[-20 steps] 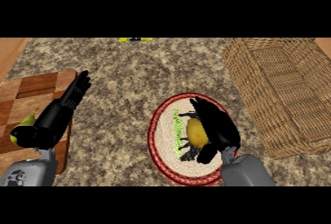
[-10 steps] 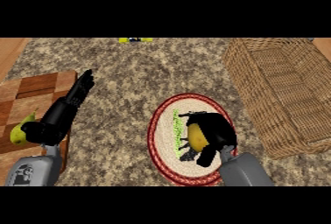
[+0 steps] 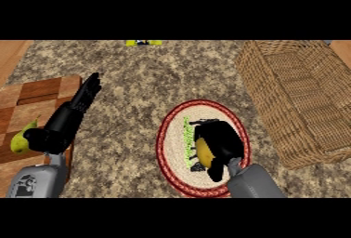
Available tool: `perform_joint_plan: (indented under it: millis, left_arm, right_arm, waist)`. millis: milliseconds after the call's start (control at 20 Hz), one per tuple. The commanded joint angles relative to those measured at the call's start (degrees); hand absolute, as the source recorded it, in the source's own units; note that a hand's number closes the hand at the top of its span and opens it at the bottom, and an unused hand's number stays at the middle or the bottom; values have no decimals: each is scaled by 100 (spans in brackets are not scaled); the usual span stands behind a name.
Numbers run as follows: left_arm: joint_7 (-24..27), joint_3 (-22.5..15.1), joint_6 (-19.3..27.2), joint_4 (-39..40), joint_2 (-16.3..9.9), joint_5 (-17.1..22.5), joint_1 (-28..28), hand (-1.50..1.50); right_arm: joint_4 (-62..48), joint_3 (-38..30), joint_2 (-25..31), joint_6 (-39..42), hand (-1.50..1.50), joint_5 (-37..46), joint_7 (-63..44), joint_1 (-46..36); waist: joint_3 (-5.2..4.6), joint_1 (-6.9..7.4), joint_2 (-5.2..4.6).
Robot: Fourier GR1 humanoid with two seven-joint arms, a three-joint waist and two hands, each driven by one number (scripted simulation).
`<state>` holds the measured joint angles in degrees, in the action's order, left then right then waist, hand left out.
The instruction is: Pick the lemon from the placemat and place it in the basket
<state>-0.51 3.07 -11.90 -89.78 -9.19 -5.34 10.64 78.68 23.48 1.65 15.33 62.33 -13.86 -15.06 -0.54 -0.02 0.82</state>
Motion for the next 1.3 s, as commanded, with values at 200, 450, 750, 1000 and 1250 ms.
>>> perform_joint_plan:
  millis: [200, 450, 750, 1000, 1250]
  left_arm:
    - [-198, 180, -95, -334, -162, 145, -222, 0]
    - [-211, 182, -146, -525, -132, 222, -436, 0]
    - [-291, 155, 4, -356, -58, 103, -186, 0]
    - [51, 171, -48, -197, -51, 94, -409, 0]
    - [-51, 215, -107, -368, -178, 94, -361, 0]
  right_arm:
    - [1766, 747, 1952, -381, 150, 7, 1869, 2051]
    - [3236, 352, 3009, -1004, 150, -395, 2592, 3545]
    - [4391, -357, 3109, -703, 150, -2389, 3321, 4554]
    - [5596, -991, 2967, -562, 150, -4117, 3703, 5119]
    - [6784, -2245, 3293, -231, 150, -5520, 3614, 6147]
  waist:
    - [60, -167, -13]
    - [55, -126, -42]
    - [54, -210, -53]
    - [47, -264, -59]
    - [49, -241, -53]
